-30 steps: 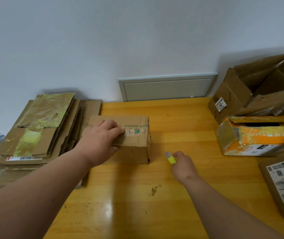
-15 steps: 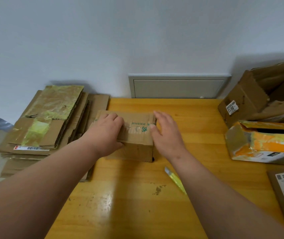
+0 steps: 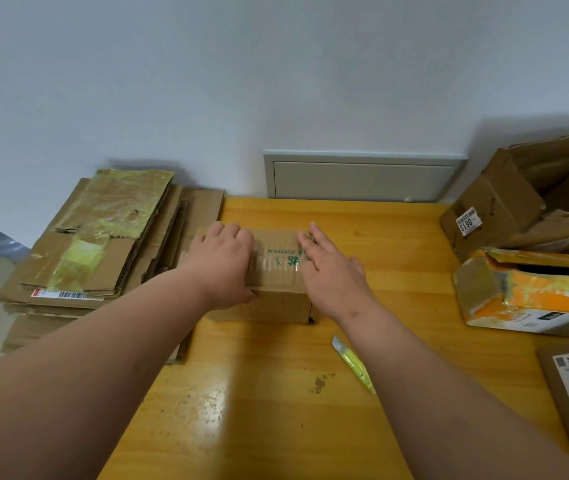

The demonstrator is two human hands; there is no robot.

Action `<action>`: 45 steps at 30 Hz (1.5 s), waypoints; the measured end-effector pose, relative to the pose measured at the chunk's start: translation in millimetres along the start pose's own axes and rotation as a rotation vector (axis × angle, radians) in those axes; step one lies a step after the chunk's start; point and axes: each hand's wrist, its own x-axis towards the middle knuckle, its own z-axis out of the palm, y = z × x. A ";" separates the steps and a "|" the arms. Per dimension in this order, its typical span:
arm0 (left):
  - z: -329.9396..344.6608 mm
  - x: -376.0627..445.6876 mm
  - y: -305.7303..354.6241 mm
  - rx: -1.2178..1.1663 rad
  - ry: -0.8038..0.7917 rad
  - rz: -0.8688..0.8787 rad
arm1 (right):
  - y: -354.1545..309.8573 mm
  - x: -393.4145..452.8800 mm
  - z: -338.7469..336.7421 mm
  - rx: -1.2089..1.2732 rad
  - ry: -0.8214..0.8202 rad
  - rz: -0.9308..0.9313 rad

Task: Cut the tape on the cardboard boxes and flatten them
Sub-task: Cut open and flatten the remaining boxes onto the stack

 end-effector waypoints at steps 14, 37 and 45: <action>7.7 -46.7 -3.8 -0.031 0.434 0.165 | -8.4 17.4 -17.1 0.128 -0.058 0.082; -20.7 -35.1 -15.1 -0.505 -0.070 -0.251 | -22.6 24.8 -29.1 -0.113 -0.007 0.044; 2.7 -40.0 -24.4 -0.654 -0.076 -0.245 | -14.7 36.7 -27.3 0.065 0.084 0.035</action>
